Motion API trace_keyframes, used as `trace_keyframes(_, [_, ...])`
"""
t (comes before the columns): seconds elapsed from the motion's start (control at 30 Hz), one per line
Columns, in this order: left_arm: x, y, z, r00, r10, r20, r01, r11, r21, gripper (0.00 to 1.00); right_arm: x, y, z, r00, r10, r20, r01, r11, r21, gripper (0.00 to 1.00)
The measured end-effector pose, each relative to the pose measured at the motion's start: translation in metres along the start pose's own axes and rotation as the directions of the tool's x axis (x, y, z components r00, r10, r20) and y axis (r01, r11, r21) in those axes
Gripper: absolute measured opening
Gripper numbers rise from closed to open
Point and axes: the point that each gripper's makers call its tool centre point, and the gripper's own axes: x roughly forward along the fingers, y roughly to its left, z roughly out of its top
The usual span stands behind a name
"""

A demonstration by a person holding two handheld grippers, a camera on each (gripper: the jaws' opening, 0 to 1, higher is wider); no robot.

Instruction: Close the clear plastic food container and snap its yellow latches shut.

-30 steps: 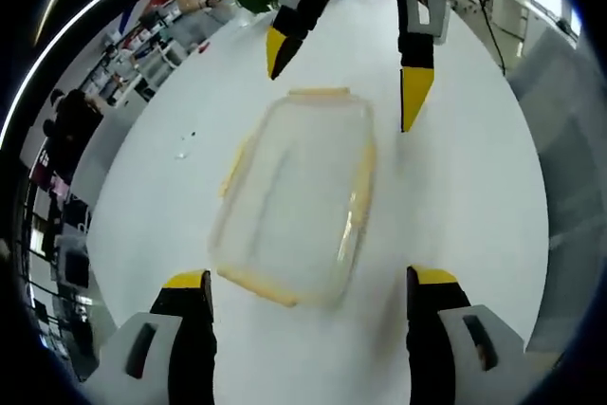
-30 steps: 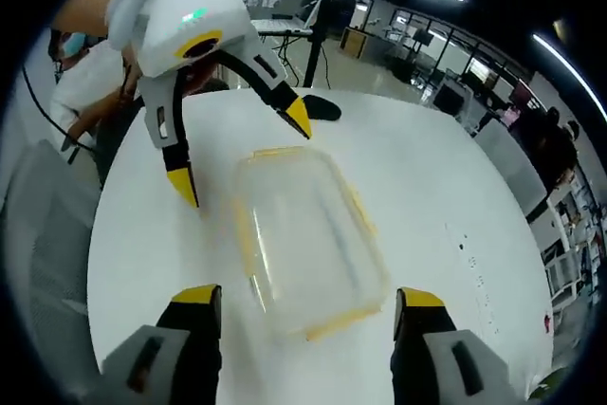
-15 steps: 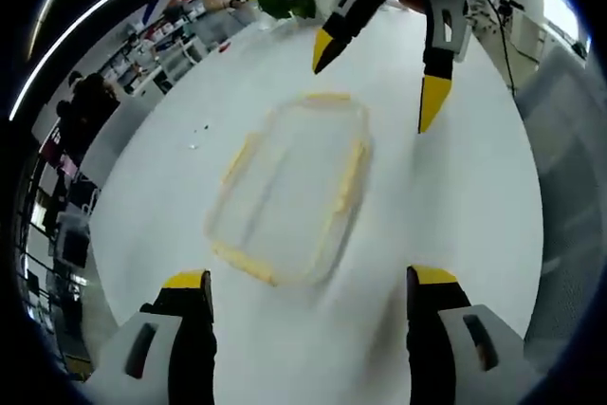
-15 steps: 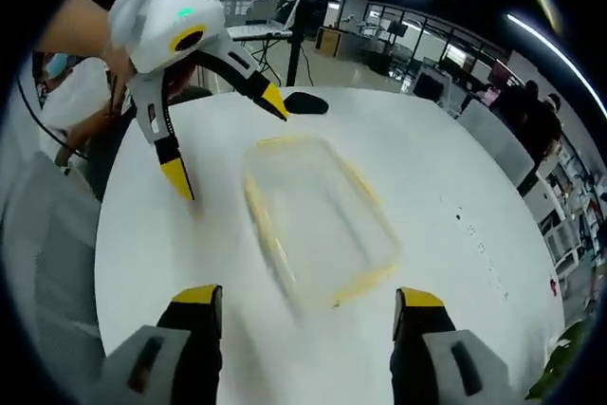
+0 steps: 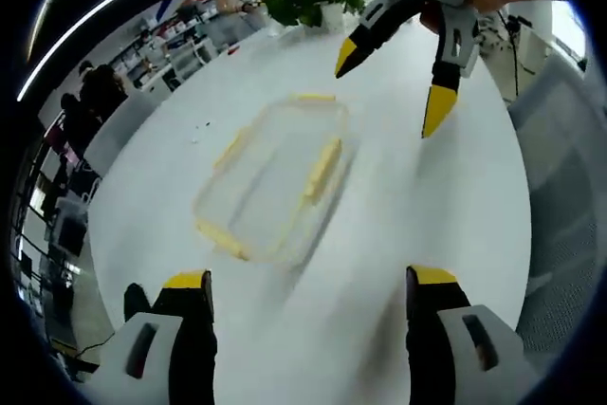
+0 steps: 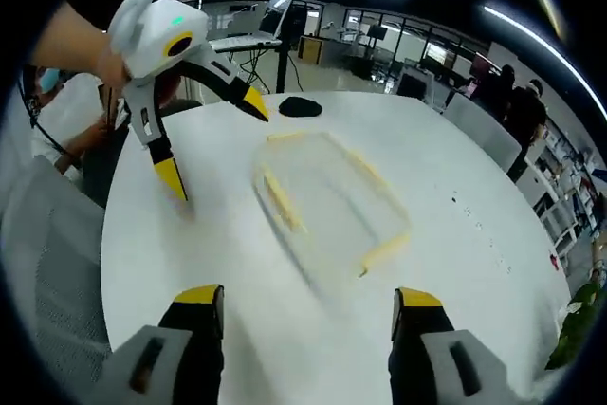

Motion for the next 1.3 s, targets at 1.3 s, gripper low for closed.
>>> trace_keyframes(1.3, [-0.036, -0.046, -0.011, 0.987, 0.073, 0.146, -0.050, 0.987, -0.150, 0.78, -0.042, 0.036, -0.022, 0.987, -0.087, 0.138, 0.071, 0.991, 0.114, 0.68])
